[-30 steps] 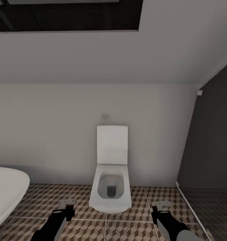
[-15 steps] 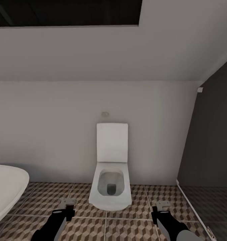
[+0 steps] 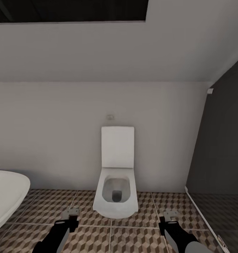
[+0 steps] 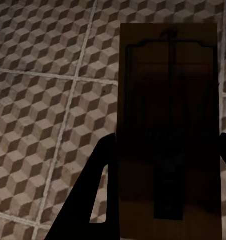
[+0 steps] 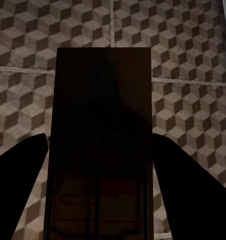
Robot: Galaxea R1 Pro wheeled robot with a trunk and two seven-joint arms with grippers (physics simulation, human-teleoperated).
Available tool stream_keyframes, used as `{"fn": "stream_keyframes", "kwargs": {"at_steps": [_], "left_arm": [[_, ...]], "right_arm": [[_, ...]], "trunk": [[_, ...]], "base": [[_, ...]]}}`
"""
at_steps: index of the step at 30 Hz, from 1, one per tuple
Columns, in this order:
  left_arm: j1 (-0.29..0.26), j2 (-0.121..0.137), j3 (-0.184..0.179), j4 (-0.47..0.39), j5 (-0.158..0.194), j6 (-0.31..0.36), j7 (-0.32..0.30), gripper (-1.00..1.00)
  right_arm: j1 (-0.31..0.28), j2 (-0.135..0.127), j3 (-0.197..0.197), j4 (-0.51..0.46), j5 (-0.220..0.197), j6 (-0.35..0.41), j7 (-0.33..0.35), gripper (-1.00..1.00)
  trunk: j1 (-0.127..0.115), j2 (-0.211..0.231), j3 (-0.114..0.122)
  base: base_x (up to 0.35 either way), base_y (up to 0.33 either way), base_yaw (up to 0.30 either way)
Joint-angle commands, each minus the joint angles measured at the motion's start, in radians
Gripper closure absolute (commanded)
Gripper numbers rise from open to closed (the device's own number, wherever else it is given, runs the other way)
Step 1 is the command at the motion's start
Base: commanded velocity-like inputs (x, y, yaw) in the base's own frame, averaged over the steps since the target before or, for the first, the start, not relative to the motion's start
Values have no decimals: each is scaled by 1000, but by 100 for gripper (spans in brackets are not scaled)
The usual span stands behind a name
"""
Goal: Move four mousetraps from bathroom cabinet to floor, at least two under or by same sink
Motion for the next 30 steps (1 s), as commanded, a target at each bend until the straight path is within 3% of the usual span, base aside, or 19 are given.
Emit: {"fn": "stream_keyframes", "kwargs": {"at_steps": [1, 30], "left_arm": [[-1, -1, 5, -2, -12, 5, -1, 100], [-1, -1, 5, -2, -10, 5, -2, 100]], "right_arm": [[0, 0, -1, -2, 10, 8, -2, 100], [-1, 0, -1, -2, 10, 8, -1, 100]], "trunk": [[4, -8, -4], [115, -211, -95]], "base": [[0, 0, 0], [0, 0, 0]]}}
